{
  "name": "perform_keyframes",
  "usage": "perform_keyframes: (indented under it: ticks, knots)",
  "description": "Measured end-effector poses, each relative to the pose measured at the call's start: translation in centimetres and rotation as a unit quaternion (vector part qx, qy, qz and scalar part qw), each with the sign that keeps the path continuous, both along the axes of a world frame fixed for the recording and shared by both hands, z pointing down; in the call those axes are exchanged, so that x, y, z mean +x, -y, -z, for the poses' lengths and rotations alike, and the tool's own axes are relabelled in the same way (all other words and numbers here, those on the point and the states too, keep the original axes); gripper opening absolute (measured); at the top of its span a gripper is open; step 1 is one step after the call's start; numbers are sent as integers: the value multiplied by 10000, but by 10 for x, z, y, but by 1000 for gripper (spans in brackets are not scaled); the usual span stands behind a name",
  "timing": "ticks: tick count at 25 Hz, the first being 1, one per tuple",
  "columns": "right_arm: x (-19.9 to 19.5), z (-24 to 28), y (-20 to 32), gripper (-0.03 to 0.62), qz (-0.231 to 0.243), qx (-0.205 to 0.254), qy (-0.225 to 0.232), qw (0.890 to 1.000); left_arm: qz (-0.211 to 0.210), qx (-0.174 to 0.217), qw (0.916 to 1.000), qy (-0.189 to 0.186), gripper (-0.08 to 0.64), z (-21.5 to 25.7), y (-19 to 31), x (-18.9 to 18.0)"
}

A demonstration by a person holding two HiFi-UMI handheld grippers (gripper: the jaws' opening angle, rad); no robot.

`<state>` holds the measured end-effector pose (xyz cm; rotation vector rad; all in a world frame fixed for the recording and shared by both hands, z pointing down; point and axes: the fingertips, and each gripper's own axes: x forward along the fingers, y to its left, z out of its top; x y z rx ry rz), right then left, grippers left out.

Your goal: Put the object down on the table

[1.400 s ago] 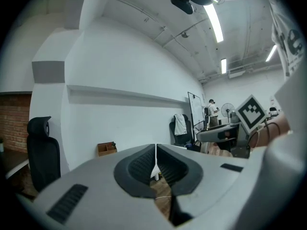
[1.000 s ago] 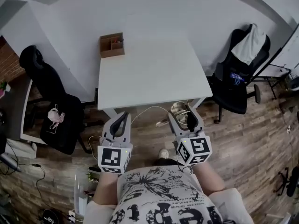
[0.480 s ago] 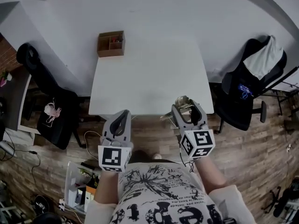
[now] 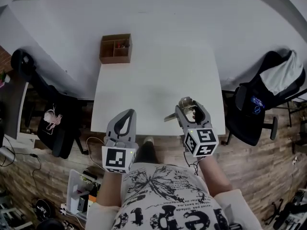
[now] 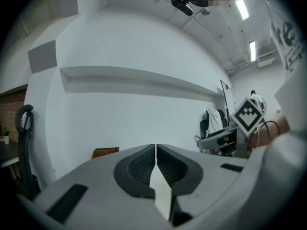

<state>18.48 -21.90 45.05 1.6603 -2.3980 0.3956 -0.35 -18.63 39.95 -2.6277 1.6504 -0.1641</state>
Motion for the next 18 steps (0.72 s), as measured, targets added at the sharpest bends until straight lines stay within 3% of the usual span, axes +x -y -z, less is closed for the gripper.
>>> perform_keyframes:
  ticks: [3,9,18]
  knots:
    - [-12,-18,38,279,59,-269,-18,9996,-97,39,9999,-126,12,0,40,-1]
    - [-26,-57,99,281,142,-741,-183,9970,-254,-298,9992,-60,12,-12,96,-3]
    - [-36,-157,153,281,121,-1631,-779,9835,-204,-776,9967,-77,12,-63,154,-25]
